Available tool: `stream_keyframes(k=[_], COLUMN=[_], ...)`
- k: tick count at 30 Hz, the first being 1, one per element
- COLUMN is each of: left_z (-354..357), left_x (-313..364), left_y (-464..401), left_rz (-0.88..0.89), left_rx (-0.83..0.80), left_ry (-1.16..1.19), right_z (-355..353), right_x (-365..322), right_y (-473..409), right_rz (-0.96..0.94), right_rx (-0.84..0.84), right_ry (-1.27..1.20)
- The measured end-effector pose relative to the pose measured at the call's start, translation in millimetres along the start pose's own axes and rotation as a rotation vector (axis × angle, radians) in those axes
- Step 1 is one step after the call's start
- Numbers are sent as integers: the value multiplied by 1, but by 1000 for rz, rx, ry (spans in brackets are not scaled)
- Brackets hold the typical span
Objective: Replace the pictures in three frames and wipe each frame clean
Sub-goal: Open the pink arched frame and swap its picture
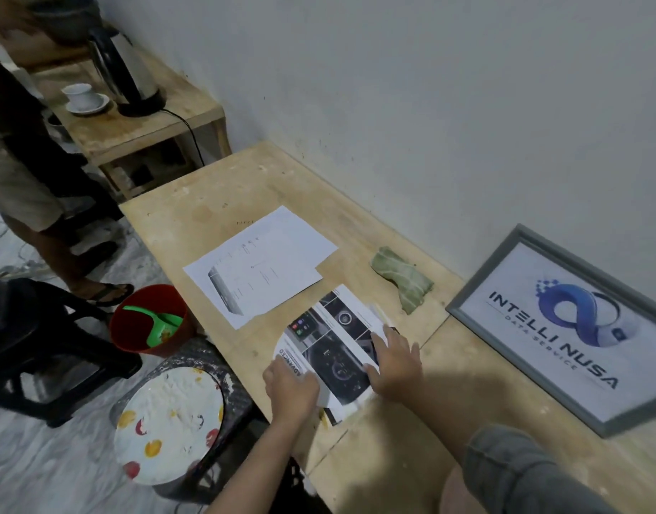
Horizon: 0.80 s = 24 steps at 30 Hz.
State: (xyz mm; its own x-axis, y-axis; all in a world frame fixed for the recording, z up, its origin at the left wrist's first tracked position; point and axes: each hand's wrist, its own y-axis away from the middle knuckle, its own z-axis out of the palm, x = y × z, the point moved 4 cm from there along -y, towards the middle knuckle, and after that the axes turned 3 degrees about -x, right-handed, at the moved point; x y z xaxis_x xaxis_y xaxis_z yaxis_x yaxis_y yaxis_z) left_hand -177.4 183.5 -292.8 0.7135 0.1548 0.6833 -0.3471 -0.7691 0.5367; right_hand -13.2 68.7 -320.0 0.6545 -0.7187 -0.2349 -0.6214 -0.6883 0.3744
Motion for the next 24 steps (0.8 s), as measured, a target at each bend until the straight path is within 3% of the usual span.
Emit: stream_keyframes(k=[4, 9, 16, 24], left_z=[-9, -13, -20, 41], left_x=[3, 7, 18, 44], left_y=[-7, -11, -14, 12], left_rz=[-83, 7, 88, 261], left_rx=[108, 85, 3, -285], left_ry=[150, 192, 251, -22], right_z=[1, -6, -50, -53], right_x=[1, 5, 12, 59], right_y=[3, 0, 24, 117], right_rz=[-30, -13, 125, 341], right_rx=[-8, 4, 300, 647], right_ry=[-23, -157, -767, -746])
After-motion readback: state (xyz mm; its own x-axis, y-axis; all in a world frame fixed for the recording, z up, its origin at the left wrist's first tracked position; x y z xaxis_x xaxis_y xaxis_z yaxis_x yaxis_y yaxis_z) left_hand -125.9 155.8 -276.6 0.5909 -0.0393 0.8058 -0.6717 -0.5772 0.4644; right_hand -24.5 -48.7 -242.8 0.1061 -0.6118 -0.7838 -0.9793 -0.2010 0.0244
